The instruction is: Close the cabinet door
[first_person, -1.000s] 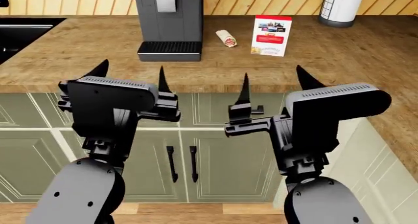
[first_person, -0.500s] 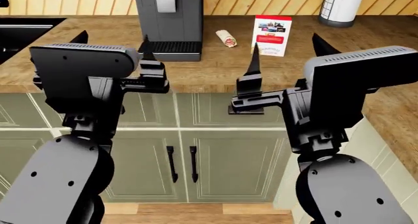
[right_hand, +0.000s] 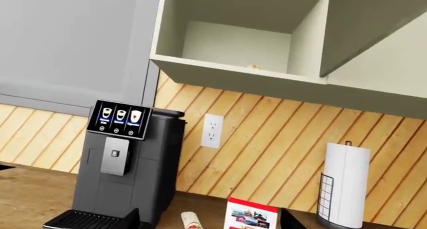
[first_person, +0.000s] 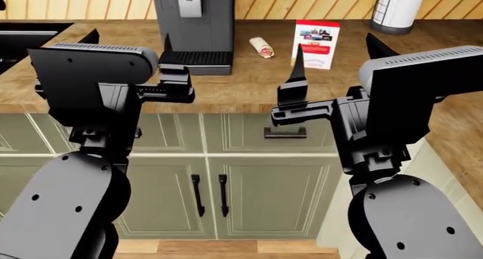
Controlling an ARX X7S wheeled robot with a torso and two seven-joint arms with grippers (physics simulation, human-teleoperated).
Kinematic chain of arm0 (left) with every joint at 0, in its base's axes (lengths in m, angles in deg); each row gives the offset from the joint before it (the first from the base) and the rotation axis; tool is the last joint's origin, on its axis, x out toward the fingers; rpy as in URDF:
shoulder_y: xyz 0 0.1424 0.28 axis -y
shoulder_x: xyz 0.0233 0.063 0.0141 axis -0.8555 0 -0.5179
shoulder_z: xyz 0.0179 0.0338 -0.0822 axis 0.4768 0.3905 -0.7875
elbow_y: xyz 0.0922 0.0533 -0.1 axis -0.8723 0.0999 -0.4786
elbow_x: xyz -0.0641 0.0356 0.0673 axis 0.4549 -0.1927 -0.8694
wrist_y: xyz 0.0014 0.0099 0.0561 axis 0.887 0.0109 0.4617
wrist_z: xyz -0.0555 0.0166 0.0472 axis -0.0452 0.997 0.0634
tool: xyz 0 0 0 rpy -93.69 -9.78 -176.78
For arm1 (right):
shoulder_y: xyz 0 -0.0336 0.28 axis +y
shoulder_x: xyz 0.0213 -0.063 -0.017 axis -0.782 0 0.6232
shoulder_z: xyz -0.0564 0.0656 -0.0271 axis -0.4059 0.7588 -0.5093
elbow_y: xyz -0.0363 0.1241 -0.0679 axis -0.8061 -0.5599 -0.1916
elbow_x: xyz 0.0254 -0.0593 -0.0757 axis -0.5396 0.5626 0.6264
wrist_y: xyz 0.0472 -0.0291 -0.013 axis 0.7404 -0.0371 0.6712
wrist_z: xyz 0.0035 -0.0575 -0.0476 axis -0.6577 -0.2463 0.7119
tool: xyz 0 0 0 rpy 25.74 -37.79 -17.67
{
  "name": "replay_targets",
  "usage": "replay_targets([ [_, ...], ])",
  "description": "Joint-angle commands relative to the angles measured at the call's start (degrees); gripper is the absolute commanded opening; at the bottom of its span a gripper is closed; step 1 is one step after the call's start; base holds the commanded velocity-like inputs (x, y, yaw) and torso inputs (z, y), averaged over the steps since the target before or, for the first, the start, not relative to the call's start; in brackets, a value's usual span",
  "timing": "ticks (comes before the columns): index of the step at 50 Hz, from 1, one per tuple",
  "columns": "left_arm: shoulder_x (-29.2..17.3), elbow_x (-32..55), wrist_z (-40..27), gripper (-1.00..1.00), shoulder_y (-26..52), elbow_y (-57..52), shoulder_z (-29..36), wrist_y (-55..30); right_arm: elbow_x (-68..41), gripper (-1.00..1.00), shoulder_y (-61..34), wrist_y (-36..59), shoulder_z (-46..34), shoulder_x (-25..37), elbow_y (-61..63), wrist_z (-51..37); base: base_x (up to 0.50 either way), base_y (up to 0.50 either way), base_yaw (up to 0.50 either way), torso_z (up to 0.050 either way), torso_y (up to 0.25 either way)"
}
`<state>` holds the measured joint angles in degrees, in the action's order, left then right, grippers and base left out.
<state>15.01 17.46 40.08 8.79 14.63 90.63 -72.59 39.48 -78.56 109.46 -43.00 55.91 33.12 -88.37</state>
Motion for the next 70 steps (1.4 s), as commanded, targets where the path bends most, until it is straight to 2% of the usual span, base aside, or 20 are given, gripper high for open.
replay_targets([
  [1,-0.2,0.6,-0.5,1.00,0.4,0.0,0.2,-0.2,-0.7,1.00,0.0,0.0,0.4,0.4,0.3,-0.2,0.16,-0.03,0.00,0.000,0.000],
  [70,-1.7,3.7,-3.0,1.00,0.2,0.5,-0.3,1.1,-3.6,1.00,-1.2,0.9,1.9,1.6,0.2,-2.8,0.15,-0.13,0.00,0.000,0.000],
])
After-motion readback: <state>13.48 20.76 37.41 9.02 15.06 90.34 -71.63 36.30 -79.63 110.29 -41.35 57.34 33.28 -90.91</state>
